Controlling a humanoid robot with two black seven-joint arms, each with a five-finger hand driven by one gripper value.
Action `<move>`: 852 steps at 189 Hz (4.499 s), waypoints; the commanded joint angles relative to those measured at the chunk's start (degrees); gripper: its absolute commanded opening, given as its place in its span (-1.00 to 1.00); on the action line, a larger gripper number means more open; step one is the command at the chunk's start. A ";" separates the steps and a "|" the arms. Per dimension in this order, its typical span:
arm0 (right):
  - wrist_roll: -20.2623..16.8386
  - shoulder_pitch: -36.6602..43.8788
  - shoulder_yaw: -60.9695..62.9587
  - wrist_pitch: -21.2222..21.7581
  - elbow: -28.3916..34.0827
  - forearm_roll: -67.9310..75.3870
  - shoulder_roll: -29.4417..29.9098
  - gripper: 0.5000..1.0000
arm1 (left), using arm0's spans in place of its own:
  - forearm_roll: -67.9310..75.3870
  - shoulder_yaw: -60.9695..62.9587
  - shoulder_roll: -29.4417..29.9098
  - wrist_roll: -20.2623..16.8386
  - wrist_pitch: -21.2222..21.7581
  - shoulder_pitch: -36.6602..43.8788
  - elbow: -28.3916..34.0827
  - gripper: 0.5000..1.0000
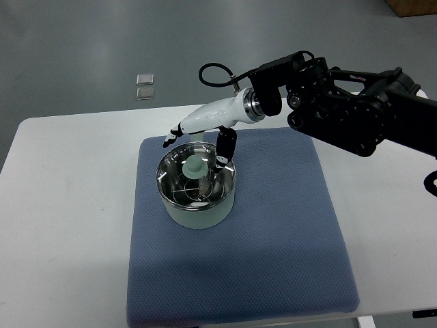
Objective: Open lid and place right of pot
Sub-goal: 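Lower the right hand onto the green knob of the glass lid, then close the right hand fingers around the lid knob, then lift the glass lid off the saucepan with the right hand, then lower the lid onto the mat beside the saucepan, away from the handle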
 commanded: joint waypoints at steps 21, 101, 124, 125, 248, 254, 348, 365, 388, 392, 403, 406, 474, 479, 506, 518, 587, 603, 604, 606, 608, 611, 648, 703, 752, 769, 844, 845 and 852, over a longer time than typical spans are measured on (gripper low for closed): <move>-0.01 0.02 -0.29 0.06 -0.37 -0.76 0.17 0.65 | 0.00 0.00 0.00 0.00 0.00 0.00 0.00 1.00; 0.08 -0.33 -0.47 0.50 -0.11 -0.67 0.17 0.07 | 0.00 0.00 0.00 0.00 0.00 0.00 0.00 1.00; 0.17 -0.42 -0.47 0.50 0.33 -0.67 0.25 -0.07 | 0.00 0.00 0.00 0.00 0.00 0.00 0.00 1.00; 0.17 -0.42 -0.47 0.50 0.33 -0.67 0.25 -0.07 | 0.00 0.00 0.00 0.00 0.00 0.00 0.00 1.00; 0.17 -1.21 -0.29 -0.03 0.59 -0.59 0.34 -0.09 | 0.00 0.00 0.00 0.00 0.00 0.00 0.00 1.00; 0.17 -1.47 -0.29 -0.20 0.59 -0.67 0.34 -0.09 | 0.00 0.00 0.00 0.00 0.00 0.00 0.00 1.00; 0.25 -1.65 -0.29 -0.64 0.59 -0.59 0.34 -0.61 | 0.00 0.00 0.00 0.00 0.00 0.00 0.00 1.00; 0.25 -1.65 -0.29 -0.64 0.51 -0.59 0.34 -0.74 | 0.00 0.00 0.00 0.00 0.00 0.00 0.00 1.00; 0.25 -1.56 -0.11 -0.64 0.59 -0.50 0.34 -0.97 | 0.00 0.00 0.00 0.00 0.00 0.00 0.00 1.00; 0.25 -1.56 -0.11 -0.64 0.59 -0.50 0.34 -0.98 | 0.00 0.00 0.00 0.00 0.00 0.00 0.00 1.00; 0.34 -1.56 0.06 -0.64 0.59 -0.41 0.34 -1.00 | 0.00 0.00 0.00 0.00 0.00 0.00 0.00 1.00; 0.34 -1.56 0.15 -0.64 0.59 -0.41 0.25 -1.00 | 0.00 0.00 0.00 0.00 0.00 0.00 0.00 1.00; 0.43 -1.56 0.59 -0.64 0.59 0.03 0.08 -1.00 | 0.00 0.00 0.00 0.00 0.00 0.00 0.00 1.00; 0.43 -1.56 0.59 -0.56 0.59 0.03 -0.01 -1.00 | 0.00 0.00 0.00 0.00 0.00 0.00 0.00 1.00; 0.43 -1.47 0.85 -0.64 0.59 0.12 -0.18 -1.00 | 0.00 0.00 0.00 0.00 0.00 0.00 0.00 1.00; 0.78 -1.47 0.94 -0.56 0.59 0.12 -0.36 -1.00 | 0.00 0.00 0.00 0.00 0.00 0.00 0.00 1.00; 3.07 -1.03 4.10 0.59 0.95 0.38 -3.35 -1.00 | 0.00 0.00 0.00 0.00 0.00 0.00 0.00 1.00; 4.03 -0.06 4.89 0.76 1.65 0.47 -5.63 -1.00 | 0.00 0.00 0.00 0.00 0.00 0.00 0.00 1.00; 4.12 0.02 4.98 0.76 1.82 0.56 -5.98 -1.00 | 0.00 0.00 0.00 0.00 0.00 0.00 0.00 1.00; 4.21 0.02 5.07 0.76 1.91 0.64 -6.42 -1.00 | 0.00 0.00 0.00 0.00 0.00 0.00 0.00 1.00; 4.38 0.02 5.07 0.76 2.00 0.73 -6.86 -1.00 | 0.00 0.00 0.00 0.00 0.00 0.00 0.00 1.00; 4.47 0.11 5.07 0.76 2.09 0.82 -7.21 -1.00 | 0.00 0.00 0.00 0.00 0.00 0.00 0.00 1.00; 6.84 -0.15 5.25 0.06 2.44 1.26 -13.79 -1.00 | 0.00 0.00 0.00 0.00 0.00 0.00 0.00 1.00; 8.34 -6.04 4.98 -4.42 1.74 1.26 -18.29 -1.00 | 0.00 0.00 0.00 0.00 0.00 0.00 0.00 1.00; 8.34 -10.35 4.02 -9.17 -1.95 1.17 -17.68 -1.00 | 0.00 0.00 0.00 0.00 0.00 0.00 0.00 1.00; 8.43 -11.49 4.02 -10.31 -3.63 1.17 -17.32 -1.00 | 0.00 0.00 0.00 0.00 0.00 0.00 0.00 1.00; 8.43 -15.27 3.49 -12.68 -7.23 1.00 -16.27 -1.00 | 0.00 0.00 0.00 0.00 0.00 0.00 0.00 1.00; 8.43 -15.36 3.49 -12.77 -7.23 1.00 -16.01 -1.00 | 0.00 0.00 0.00 0.00 0.00 0.00 0.00 1.00; 8.43 -15.45 3.49 -12.77 -7.32 1.00 -15.83 -1.00 | 0.00 0.00 0.00 0.00 0.00 0.00 0.00 1.00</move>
